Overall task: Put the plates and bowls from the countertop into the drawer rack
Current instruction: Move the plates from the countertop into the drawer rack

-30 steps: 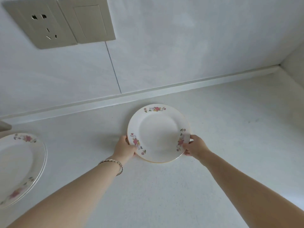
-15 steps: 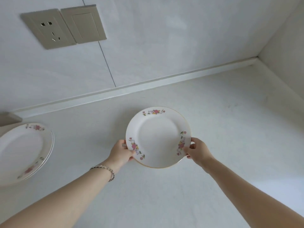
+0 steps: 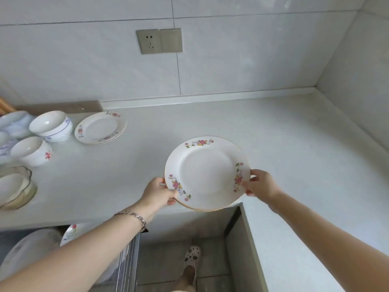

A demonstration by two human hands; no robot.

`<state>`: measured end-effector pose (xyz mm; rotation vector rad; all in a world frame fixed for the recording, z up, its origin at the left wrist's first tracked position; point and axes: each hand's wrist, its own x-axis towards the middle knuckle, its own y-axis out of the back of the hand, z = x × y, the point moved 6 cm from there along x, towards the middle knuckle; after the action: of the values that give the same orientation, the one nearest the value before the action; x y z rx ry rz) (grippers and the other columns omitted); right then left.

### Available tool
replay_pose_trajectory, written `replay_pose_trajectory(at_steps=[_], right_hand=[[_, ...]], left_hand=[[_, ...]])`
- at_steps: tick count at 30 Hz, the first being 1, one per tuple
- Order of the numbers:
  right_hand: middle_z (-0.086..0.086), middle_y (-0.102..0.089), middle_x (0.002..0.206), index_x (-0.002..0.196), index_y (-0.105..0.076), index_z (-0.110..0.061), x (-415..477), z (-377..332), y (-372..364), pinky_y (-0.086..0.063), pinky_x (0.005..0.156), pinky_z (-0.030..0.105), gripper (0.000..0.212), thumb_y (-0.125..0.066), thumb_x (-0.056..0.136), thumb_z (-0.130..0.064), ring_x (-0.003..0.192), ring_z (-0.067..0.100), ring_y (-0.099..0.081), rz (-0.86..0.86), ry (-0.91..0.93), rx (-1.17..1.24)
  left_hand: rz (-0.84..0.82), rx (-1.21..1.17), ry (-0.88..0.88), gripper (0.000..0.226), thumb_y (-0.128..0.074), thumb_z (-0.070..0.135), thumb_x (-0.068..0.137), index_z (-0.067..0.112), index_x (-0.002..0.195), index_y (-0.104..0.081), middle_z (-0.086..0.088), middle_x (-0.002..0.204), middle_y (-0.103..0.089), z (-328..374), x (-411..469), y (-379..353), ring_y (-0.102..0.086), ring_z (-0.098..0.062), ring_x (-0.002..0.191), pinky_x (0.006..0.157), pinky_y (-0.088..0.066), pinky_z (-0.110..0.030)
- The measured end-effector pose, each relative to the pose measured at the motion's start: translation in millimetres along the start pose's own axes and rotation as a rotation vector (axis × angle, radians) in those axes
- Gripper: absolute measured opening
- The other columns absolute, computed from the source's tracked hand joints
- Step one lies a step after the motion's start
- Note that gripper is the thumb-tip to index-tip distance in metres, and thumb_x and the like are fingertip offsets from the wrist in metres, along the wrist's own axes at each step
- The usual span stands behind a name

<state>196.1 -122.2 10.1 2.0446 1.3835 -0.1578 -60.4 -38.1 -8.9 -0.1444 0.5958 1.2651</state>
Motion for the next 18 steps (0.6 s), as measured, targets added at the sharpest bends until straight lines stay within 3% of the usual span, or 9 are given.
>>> replay_pose_trajectory(at_steps=[4,7,10,13,18], right_hand=[[0.008,-0.061,0.067,0.103,-0.063,-0.001,-60,5,-35,-0.048,0.063,0.026,0.022,-0.054,0.083,-0.002,0.060,0.022,-0.054,-0.103,0.009,-0.056],[0.011,-0.064,0.076,0.103,-0.063,-0.001,-97,4,-77,-0.052,0.074,0.035,0.020,-0.057,0.084,-0.003,0.069,0.026,-0.058,-0.181,0.028,-0.085],[0.013,-0.065,0.083,0.100,-0.063,0.001,-128,0,-126,-0.055,0.082,0.040,0.018,-0.056,0.084,0.001,0.073,0.027,-0.060,-0.222,0.047,-0.080],[0.014,-0.066,0.090,0.096,-0.062,-0.007,-153,-4,-183,-0.056,0.072,0.031,0.015,-0.057,0.084,0.000,0.069,0.021,-0.058,-0.280,0.047,-0.100],[0.015,-0.069,0.100,0.110,-0.063,-0.002,-184,-13,-302,-0.056,0.066,0.022,0.027,-0.057,0.084,0.000,0.074,0.020,-0.066,-0.385,-0.021,-0.142]], left_hand=[[0.039,-0.043,0.007,0.019,-0.059,-0.010,0.082,0.008,0.084,-0.055,-0.011,0.090,-0.065,-37,-72,38,-0.064,-0.027,0.086,0.060,-0.057,-0.024],[0.079,-0.073,0.060,0.022,-0.060,-0.009,0.082,0.001,0.101,-0.053,-0.012,0.100,-0.065,-70,-108,78,-0.064,-0.024,0.087,0.059,-0.058,-0.021],[0.087,-0.118,0.112,0.020,-0.061,-0.009,0.082,-0.003,0.101,-0.057,-0.016,0.104,-0.067,-102,-135,120,-0.064,-0.026,0.090,0.069,-0.058,-0.029],[0.104,-0.147,0.134,0.022,-0.058,-0.012,0.083,0.010,0.080,-0.055,-0.007,0.087,-0.065,-133,-158,165,-0.063,-0.026,0.090,0.083,-0.053,-0.039],[0.139,-0.180,0.198,0.023,-0.058,-0.011,0.083,0.009,0.093,-0.059,-0.005,0.093,-0.066,-200,-179,272,-0.063,-0.024,0.097,0.071,-0.059,-0.031]])
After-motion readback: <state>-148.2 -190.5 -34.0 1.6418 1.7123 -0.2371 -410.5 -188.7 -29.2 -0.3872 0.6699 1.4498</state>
